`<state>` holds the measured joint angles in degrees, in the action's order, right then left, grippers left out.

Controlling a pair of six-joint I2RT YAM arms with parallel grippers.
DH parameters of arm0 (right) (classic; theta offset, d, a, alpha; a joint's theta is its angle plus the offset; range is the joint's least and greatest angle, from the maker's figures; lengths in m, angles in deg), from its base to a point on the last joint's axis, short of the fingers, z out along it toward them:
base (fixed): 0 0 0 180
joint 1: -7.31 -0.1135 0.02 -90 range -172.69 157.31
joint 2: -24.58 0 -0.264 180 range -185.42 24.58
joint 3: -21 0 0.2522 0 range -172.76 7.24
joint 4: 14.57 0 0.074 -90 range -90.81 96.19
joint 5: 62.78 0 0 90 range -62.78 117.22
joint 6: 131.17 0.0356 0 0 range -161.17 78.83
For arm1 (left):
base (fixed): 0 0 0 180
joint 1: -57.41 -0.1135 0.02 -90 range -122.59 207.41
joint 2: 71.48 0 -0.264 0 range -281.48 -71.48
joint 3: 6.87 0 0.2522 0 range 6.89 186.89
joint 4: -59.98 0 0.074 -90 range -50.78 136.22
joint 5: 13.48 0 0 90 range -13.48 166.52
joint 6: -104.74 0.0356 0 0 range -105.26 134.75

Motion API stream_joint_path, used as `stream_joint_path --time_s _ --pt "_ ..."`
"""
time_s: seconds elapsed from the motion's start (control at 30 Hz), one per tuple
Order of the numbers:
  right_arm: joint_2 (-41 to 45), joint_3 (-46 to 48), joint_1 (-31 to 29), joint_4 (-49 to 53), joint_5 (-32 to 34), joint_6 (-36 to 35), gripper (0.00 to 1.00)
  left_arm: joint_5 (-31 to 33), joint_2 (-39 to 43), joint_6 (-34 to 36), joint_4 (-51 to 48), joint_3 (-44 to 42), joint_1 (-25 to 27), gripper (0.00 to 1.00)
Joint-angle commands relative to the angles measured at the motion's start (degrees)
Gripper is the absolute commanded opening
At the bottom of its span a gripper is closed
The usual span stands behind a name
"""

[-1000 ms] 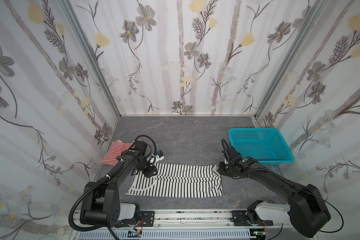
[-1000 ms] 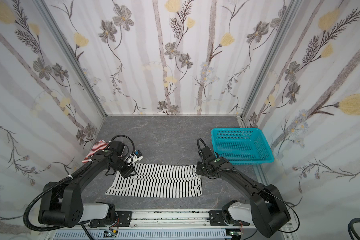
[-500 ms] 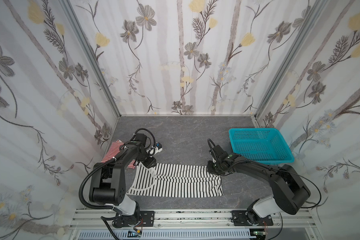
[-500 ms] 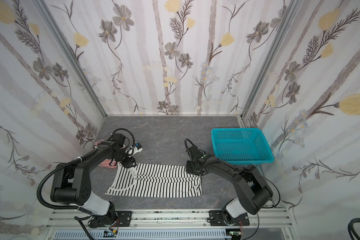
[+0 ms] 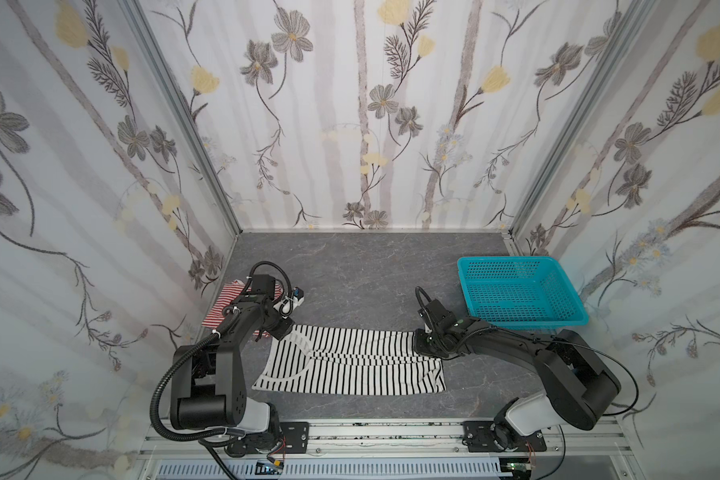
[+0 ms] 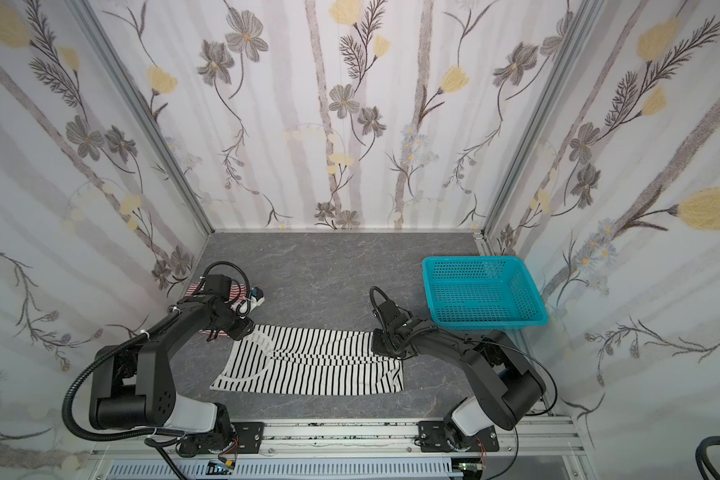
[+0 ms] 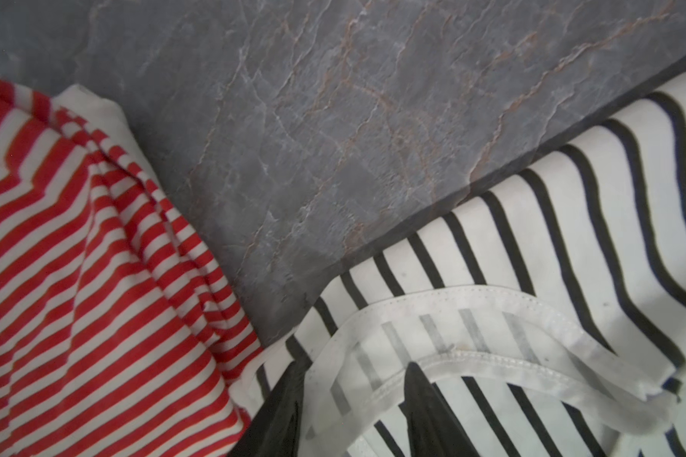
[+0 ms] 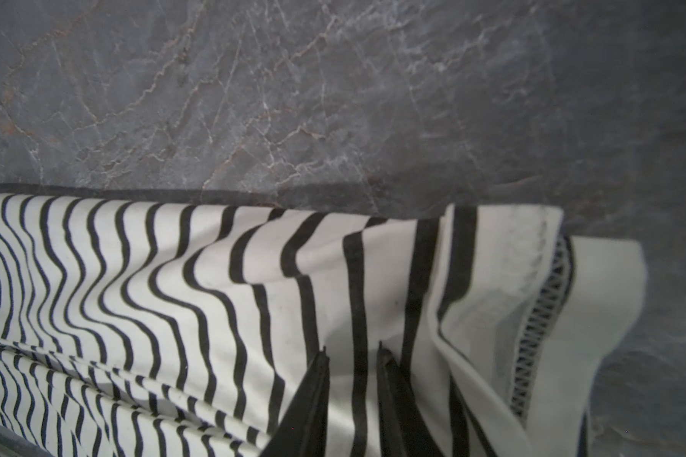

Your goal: Fold and stack the tank tops

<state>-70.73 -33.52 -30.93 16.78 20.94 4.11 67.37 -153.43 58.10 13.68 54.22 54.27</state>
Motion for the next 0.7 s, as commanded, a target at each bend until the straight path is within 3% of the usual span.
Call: stream_joint_path --time_s 0.0,0.37,0.67 --pt "-0.5 1.1 -0.1 2.0 0.2 1.4 0.24 0.2 2.0 1.3 1.0 -1.8 -1.1 0.43" --pt "0.0 2.3 0.1 3.4 1.6 2.3 0.23 -0.2 -4.3 1.8 3.7 -3.2 -4.3 0.42" --pt "3.2 5.3 2.1 4.2 2.2 3.6 0.22 0.3 -10.7 1.7 3.6 1.8 -0.1 0.42"
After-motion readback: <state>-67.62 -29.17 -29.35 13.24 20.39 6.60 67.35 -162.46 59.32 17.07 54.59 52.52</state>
